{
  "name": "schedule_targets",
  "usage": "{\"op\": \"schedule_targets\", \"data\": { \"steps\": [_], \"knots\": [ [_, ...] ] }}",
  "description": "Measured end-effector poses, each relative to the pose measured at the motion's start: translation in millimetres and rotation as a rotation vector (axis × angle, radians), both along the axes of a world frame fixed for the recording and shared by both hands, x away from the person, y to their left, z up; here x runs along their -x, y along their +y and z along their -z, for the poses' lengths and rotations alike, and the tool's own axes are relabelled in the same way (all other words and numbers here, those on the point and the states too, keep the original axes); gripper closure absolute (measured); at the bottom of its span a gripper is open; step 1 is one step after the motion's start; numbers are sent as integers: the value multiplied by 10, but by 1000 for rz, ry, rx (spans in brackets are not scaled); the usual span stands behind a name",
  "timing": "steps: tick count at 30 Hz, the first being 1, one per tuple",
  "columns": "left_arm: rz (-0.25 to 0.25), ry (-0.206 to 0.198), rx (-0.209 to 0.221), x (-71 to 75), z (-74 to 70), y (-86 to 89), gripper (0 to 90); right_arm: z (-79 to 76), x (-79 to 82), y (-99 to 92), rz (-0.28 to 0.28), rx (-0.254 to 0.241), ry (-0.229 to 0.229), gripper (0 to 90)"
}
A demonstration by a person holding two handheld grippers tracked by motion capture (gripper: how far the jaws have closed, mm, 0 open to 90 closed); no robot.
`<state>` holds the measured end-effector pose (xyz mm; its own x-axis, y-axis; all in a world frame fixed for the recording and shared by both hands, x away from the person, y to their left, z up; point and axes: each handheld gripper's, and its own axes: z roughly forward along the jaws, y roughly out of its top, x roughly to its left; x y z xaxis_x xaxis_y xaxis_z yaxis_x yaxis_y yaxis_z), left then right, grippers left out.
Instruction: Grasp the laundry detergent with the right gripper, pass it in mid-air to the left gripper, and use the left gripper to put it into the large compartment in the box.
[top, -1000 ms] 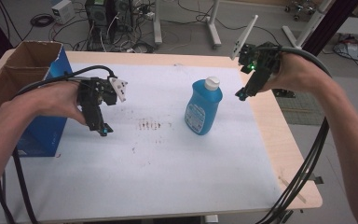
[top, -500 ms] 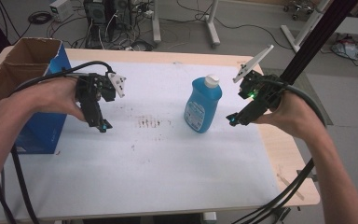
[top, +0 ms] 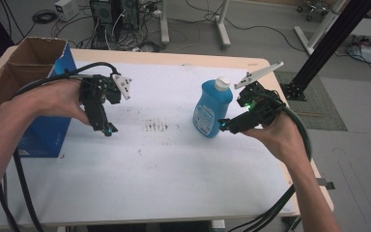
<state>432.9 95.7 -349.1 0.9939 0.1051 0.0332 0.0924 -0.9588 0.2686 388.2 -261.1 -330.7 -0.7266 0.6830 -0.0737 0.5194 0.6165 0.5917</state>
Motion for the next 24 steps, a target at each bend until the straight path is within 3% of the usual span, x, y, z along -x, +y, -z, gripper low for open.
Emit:
{"op": "schedule_targets", "data": {
  "steps": [9,24],
  "knots": [
    [-1,-2,4,8,-3,8,109,126,-25,99,71,-76,-45,134],
    [-14,-3,12,-1,-8,44,109,336,-107,238,141,-133,-91,134]
  ]
}}
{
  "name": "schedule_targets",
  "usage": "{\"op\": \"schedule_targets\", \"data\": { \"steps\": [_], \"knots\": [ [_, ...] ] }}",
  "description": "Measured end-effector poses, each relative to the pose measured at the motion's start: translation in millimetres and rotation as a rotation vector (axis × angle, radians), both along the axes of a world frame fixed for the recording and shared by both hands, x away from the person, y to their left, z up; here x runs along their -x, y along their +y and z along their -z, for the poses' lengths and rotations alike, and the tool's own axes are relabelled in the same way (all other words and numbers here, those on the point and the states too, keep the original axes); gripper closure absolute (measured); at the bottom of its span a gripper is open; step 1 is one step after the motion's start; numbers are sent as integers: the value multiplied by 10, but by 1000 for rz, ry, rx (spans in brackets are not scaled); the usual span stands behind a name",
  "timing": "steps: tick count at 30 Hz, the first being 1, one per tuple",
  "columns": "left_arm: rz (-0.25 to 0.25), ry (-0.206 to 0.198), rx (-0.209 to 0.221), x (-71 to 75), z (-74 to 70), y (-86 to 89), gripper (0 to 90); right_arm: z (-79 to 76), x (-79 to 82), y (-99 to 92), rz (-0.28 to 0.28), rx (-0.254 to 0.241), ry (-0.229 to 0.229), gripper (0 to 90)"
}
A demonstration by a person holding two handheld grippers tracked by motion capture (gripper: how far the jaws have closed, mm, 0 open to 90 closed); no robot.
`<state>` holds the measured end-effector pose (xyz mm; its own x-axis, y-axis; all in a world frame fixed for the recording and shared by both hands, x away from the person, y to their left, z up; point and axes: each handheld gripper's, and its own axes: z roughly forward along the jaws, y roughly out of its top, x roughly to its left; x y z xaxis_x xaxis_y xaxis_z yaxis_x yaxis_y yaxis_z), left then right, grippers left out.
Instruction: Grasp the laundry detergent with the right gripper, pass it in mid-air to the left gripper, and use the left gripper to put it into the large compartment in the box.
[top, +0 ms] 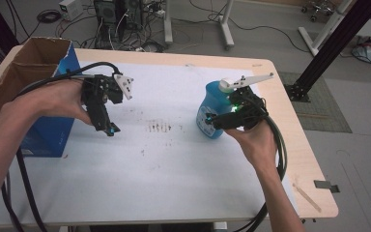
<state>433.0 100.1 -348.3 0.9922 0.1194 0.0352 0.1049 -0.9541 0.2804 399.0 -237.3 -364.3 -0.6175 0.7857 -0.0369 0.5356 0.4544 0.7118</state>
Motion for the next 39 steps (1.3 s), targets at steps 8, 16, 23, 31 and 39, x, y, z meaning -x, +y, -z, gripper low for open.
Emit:
{"op": "schedule_targets", "data": {
  "steps": [8,16,23,31,39],
  "knots": [
    [-1,-3,3,1,6,0,109,59,-17,30,17,-11,-15,135],
    [-5,-7,6,9,8,8,109,61,-14,22,36,-35,-39,173],
    [1,-11,0,10,2,11,109,81,-20,30,33,-40,-38,218],
    [2,-10,-1,9,12,18,109,86,-13,29,39,-41,-50,270],
    [-6,-5,3,24,19,19,109,80,-2,24,36,-50,-62,308]
  ]
}}
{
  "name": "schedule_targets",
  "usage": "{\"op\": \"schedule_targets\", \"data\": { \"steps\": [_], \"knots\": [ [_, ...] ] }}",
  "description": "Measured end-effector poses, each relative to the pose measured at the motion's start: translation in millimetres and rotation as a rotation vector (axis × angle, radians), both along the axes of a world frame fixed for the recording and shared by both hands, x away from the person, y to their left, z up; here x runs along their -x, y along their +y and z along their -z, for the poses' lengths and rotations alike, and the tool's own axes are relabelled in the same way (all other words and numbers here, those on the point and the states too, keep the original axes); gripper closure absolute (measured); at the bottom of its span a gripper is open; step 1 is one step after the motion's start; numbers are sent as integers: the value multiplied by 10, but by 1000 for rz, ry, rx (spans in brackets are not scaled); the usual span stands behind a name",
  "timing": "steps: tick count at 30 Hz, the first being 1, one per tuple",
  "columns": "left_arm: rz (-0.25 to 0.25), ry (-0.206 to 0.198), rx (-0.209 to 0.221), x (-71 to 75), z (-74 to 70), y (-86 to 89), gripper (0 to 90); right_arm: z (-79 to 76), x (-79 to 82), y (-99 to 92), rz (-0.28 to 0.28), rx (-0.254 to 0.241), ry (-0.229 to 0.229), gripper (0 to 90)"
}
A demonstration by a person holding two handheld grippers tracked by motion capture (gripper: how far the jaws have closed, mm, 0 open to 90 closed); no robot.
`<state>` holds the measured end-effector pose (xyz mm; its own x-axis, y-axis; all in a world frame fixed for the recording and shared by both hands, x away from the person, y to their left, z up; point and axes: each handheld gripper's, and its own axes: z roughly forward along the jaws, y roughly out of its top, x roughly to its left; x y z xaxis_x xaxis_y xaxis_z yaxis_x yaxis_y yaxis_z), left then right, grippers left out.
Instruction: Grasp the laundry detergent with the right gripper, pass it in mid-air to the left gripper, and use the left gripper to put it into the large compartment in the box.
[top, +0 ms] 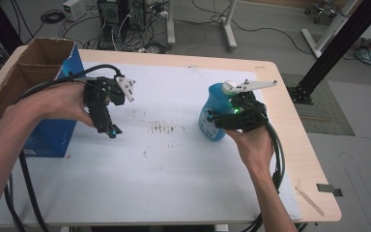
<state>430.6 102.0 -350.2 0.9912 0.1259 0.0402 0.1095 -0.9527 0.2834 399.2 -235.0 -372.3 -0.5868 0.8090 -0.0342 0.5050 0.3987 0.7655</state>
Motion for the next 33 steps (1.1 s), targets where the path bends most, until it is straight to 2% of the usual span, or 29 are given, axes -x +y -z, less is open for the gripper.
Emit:
{"op": "schedule_targets", "data": {
  "steps": [18,33],
  "knots": [
    [9,-11,-2,5,-1,-11,109,32,8,3,10,-2,5,377],
    [1,-10,-3,10,2,-5,109,48,16,-4,16,-28,1,444]
  ]
}}
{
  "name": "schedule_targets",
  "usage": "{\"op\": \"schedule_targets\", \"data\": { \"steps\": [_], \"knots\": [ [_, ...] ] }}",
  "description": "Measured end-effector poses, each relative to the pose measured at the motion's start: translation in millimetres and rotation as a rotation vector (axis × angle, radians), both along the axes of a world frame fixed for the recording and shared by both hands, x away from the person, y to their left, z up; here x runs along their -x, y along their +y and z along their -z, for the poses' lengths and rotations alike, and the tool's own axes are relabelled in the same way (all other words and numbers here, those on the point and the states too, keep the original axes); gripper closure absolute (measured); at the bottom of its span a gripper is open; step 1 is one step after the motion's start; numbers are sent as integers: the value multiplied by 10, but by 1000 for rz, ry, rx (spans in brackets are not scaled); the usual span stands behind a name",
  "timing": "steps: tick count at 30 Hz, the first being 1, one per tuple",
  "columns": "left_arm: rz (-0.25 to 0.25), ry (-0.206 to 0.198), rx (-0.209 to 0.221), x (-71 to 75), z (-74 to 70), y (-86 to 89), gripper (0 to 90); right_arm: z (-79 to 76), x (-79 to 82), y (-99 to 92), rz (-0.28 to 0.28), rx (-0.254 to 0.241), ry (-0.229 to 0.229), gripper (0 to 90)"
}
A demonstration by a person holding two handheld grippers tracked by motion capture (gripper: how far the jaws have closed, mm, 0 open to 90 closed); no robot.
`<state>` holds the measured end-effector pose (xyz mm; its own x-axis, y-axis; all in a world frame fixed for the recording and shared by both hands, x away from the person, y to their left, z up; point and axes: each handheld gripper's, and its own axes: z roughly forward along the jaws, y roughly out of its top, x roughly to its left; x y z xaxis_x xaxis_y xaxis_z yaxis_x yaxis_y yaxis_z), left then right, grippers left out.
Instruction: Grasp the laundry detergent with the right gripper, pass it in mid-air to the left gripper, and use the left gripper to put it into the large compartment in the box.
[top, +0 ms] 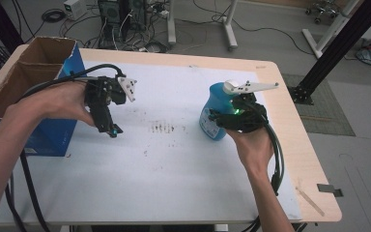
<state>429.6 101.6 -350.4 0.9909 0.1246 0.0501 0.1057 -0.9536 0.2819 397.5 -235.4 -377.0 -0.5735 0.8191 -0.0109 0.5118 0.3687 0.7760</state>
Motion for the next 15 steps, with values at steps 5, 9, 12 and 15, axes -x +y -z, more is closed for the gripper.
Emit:
{"op": "schedule_targets", "data": {
  "steps": [5,9,12,15],
  "knots": [
    [-1,-2,1,3,1,8,109,10,16,3,8,-6,-9,455],
    [-2,-2,2,4,-1,12,109,9,21,6,6,-2,-13,464],
    [6,-4,0,-3,-7,8,109,9,20,3,4,-4,-11,468],
    [5,-4,5,6,-11,2,109,11,17,-9,0,-8,-11,470]
  ]
}}
